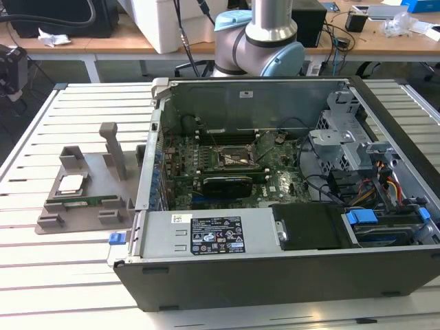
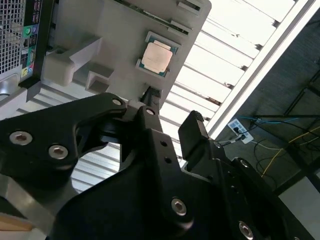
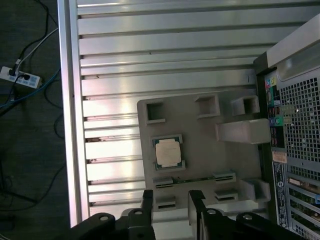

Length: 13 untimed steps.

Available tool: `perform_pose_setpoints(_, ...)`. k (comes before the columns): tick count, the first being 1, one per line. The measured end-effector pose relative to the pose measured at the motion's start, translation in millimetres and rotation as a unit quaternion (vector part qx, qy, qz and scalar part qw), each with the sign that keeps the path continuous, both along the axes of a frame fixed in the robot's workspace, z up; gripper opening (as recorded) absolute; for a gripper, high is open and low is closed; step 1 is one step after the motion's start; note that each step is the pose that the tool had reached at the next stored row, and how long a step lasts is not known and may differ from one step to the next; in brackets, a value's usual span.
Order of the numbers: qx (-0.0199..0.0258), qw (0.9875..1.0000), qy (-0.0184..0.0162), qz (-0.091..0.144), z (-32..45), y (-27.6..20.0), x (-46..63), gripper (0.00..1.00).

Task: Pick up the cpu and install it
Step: 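Pick up the cpu and move it towards the insertion slot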

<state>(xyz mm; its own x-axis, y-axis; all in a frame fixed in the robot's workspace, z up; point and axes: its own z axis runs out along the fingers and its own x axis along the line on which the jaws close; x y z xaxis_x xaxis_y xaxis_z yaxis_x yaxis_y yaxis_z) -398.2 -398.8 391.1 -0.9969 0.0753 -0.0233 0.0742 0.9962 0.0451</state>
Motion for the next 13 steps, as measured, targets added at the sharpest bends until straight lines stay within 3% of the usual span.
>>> perform_pose_setpoints(3,0.0,1.0,0.0,0.0,0.0,0.0,-0.2,0.6)
perform_pose_setpoints(5,-0.0003,1.0,0.0,0.0,0.0,0.1,-0.2,0.6)
perform_pose_setpoints(8,-0.0114,0.9999,0.0,0.01,0.0,0.2,-0.1,0.6)
perform_pose_setpoints(9,-0.0118,0.9995,-0.0002,0.031,0.0,0.3,-0.1,0.6)
perform_pose_setpoints(13,-0.0118,0.9995,-0.0002,0.031,0.0,0.3,-0.1,0.6)
